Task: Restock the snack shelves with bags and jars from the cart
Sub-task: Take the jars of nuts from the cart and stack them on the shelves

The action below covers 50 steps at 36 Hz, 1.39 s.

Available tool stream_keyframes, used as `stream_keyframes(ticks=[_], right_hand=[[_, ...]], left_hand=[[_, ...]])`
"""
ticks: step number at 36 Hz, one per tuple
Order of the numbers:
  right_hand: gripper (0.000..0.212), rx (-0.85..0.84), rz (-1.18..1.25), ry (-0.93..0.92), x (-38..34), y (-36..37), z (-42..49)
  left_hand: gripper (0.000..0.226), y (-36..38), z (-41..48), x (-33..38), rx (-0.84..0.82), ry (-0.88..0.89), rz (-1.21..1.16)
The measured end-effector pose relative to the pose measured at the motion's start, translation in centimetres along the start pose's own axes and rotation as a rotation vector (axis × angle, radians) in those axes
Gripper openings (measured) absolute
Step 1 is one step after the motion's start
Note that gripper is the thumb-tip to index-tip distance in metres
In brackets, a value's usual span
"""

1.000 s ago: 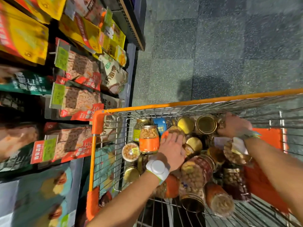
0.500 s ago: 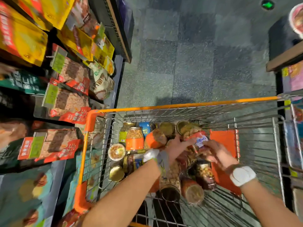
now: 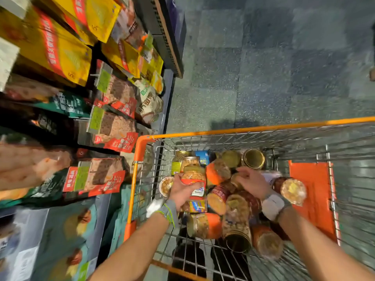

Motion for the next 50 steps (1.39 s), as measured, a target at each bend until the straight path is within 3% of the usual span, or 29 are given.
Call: stream_keyframes(ticks=[3,5,7,12,17,21,25,26,29,32,36,39,44,46,50], right_hand=[[0.062,-0.128,0.003,-0.025,-2.2,3.1,0.2],[0.058,-0.158,-0.064,-0.026,-3.3,4.7,0.1],[0.066,-0.119,-0.164,-0.028,-3.4,5.8,0.5],[0.108,-0.065,-0.283,0.046,-3.1,7.1,2.0],[0.128,-0.082,-0.342,0.046,-2.4,8.0,3.7],[0.103,-0.055,-0.262,0.03,-3.2,8.8,2.7],[0.128,-0.075,-0.282,0.014,-2.4,8.8,2.8],[0.121,-0.076,-0.271,-0.003,-2.7,8.7,2.4],[0.07,-0.131,-0.219,0.014,-3.7,8.3,0.7],[0.045,-0.26,-0.248,0.039,-3.2,8.6,-0.1],[0.021,0.011,-0.237,-0.009,-3.0,6.5,1.1],[0.042,0.144,-0.416,-0.036,-2.5,4.8,3.7],[0.076,0.121,-0.718,-0.064,-1.5,3.7,7.9],[0.085,0.185,-0.812,-0.085,-1.1,3.5,9.1],[0.097,0.252,-0.903,-0.115,-0.9,3.5,11.2]], left_hand=[[0.063,-2.4,0.2,-1.4,0.044,-0.025,-0.031],[0.068,-3.6,0.3,-2.5,0.065,-0.051,-0.035],[0.069,-4.9,0.1,-3.4,0.099,-0.073,-0.034],[0.065,-7.3,-0.9,-3.4,0.081,-0.051,-0.007],[0.067,-8.2,-1.4,-2.8,0.063,-0.025,-0.01],[0.08,-7.8,-0.9,-2.5,0.025,-0.026,-0.028],[0.094,-6.8,-0.6,-1.5,0.023,-0.007,-0.076],[0.092,-6.6,-0.7,-1.1,0.008,0.004,-0.089],[0.082,-5.9,-0.4,-0.5,-0.039,0.013,-0.101],[0.091,-5.2,-0.1,0.1,-0.051,0.013,-0.104],[0.096,-4.7,0.6,0.6,-0.084,0.029,-0.118],[0.093,-4.7,1.0,1.1,-0.095,0.036,-0.123],[0.075,-4.4,1.6,1.2,-0.082,0.041,-0.15],[0.071,-4.1,1.9,1.0,-0.081,0.041,-0.144],[0.087,-3.6,2.8,0.4,-0.088,0.037,-0.12]])
Point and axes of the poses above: each hand's wrist, its own z-axis towards the middle knuckle, its own y-axis out of the palm, x = y × z, the point moved 4 cm from there along z, towards the middle knuckle, and after that the axes turned 11 degrees about z, right-handed, at the moved point
